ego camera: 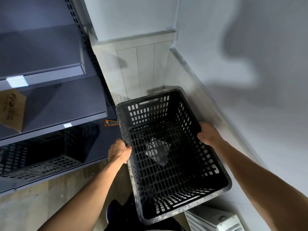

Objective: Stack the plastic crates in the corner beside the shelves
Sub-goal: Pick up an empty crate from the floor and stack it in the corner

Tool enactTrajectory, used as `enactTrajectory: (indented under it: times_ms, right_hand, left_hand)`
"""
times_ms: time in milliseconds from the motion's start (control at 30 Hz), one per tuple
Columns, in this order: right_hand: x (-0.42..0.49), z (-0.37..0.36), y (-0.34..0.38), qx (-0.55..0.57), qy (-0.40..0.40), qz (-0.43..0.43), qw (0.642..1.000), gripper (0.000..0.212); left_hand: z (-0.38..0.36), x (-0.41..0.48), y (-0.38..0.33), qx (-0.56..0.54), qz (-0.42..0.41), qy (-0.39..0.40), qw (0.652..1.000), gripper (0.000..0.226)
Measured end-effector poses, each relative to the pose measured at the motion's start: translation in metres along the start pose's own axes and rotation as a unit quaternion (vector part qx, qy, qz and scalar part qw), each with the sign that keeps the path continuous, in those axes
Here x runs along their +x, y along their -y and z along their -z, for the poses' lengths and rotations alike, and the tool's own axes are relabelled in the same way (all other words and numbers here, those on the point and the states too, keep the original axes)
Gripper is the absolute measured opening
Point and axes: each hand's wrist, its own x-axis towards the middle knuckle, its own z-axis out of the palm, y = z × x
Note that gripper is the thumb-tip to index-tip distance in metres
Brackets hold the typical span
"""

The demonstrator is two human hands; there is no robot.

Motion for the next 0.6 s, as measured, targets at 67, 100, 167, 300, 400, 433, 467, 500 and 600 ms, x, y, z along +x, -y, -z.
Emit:
enactTrajectory:
  times_ms: [67,100,167,300,400,433,467,500,600]
  right_hand:
    - [-0.004,0.000,0.003,0.016,-0.004,0.008,1.000,0.020]
    - [-0.005,-0.002,0.004,0.023,-0.009,0.011,1.000,0.019]
    - [-0.008,-0.004,0.005,0.028,-0.016,0.017,0.999,0.016]
    - [-0.008,-0.003,0.010,0.017,-0.016,0.024,0.999,0.017]
    - [-0.005,-0.003,0.010,0.015,-0.013,0.030,0.999,0.019]
    - [-0.003,-0.003,0.009,0.015,-0.013,0.032,0.999,0.019]
    - [-0.001,-0.004,0.009,0.011,-0.014,0.032,0.999,0.021]
    - [0.002,-0.006,0.008,0.007,-0.015,0.031,0.999,0.022]
    - [0.004,-0.006,0.007,-0.006,-0.020,0.036,0.999,0.023]
  left_hand:
    - [0.000,0.000,0.002,-0.006,0.000,0.000,1.000,0.023]
    - [0.000,0.001,0.003,-0.006,-0.001,-0.001,1.000,0.023]
    - [0.001,0.003,0.005,-0.002,-0.002,-0.006,1.000,0.025]
    - [0.000,0.005,0.007,-0.001,-0.001,-0.018,1.000,0.028]
    - [-0.001,0.007,0.011,-0.012,-0.002,-0.023,1.000,0.027]
    - [-0.001,0.008,0.012,-0.013,-0.002,-0.023,1.000,0.027]
    - [-0.001,0.009,0.012,-0.014,-0.002,-0.021,1.000,0.026]
    - [-0.001,0.009,0.011,-0.016,-0.002,-0.021,1.000,0.025]
    - [-0.003,0.009,0.011,-0.030,-0.007,-0.027,0.999,0.023]
